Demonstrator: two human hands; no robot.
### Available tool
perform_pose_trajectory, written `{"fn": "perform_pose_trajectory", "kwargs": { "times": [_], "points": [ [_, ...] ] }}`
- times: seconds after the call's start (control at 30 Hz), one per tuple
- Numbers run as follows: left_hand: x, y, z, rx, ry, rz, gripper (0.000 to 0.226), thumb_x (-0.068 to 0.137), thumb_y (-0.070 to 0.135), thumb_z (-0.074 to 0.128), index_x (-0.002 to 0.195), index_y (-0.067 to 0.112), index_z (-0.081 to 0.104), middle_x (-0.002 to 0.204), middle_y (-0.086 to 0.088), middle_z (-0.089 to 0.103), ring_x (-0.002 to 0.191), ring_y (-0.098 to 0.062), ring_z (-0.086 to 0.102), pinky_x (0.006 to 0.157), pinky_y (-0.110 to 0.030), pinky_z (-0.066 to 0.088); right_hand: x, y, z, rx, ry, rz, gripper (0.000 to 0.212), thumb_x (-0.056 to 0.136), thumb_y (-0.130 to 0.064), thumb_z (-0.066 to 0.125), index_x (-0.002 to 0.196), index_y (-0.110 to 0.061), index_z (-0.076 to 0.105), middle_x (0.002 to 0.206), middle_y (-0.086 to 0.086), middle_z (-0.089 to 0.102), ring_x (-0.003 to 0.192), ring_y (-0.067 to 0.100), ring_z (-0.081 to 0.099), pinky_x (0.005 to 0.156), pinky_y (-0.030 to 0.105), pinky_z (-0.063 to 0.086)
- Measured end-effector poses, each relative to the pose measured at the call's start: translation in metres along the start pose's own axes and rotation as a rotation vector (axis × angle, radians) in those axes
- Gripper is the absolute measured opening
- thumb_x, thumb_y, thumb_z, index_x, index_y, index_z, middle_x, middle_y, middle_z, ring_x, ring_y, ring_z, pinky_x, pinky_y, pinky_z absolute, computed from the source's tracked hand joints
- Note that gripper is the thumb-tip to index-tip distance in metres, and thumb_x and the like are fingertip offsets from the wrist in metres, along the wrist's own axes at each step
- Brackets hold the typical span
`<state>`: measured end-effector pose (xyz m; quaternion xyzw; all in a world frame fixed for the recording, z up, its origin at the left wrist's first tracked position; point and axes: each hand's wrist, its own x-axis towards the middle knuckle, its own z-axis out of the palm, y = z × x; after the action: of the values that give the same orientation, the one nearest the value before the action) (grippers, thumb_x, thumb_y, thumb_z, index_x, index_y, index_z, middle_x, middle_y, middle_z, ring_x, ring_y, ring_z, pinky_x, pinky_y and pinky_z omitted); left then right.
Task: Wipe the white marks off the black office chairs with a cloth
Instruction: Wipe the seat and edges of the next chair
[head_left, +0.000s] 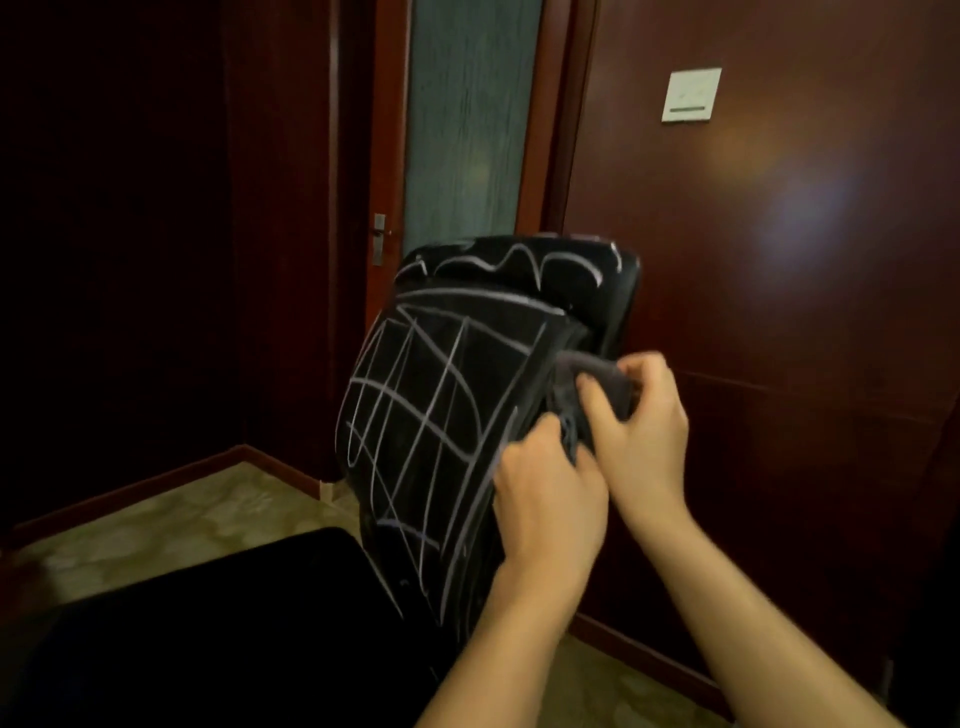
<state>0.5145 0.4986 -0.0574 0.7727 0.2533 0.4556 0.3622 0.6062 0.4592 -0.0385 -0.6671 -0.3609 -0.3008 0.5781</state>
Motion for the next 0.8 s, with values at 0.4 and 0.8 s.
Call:
{"fn": "perform_pose_trajectory", "kwargs": {
  "times": [0.4, 0.8],
  "points": [
    [0.134, 0.069, -0.029, -0.005, -0.060, -0.094, 0.020, 0.094, 0.035, 0.062, 0.077, 0.027, 0.056, 0.064, 0.009, 0.056, 0.068, -0.012, 0.059, 0.069, -0.038, 0.050, 0.117, -0.033, 0.003, -0.136, -0.136, 0.215, 0.017, 0.091, -0.021, 0.067, 0.091, -0.016, 0.051, 0.091, 0.003, 0.055, 0.078, 0.001, 0.049, 0.067, 0.009, 0.037],
    [0.204, 0.065, -0.006, -0.095, -0.043, -0.157, 0.003, 0.099, 0.029, 0.058, 0.100, 0.032, 0.056, 0.095, 0.015, 0.063, 0.094, -0.002, 0.064, 0.080, -0.022, 0.053, 0.169, -0.008, 0.059, 0.150, -0.100, 0.698, 0.013, 0.094, -0.034, 0.062, 0.090, -0.023, 0.056, 0.097, 0.006, 0.060, 0.087, 0.013, 0.060, 0.076, 0.039, 0.055]
  ]
}}
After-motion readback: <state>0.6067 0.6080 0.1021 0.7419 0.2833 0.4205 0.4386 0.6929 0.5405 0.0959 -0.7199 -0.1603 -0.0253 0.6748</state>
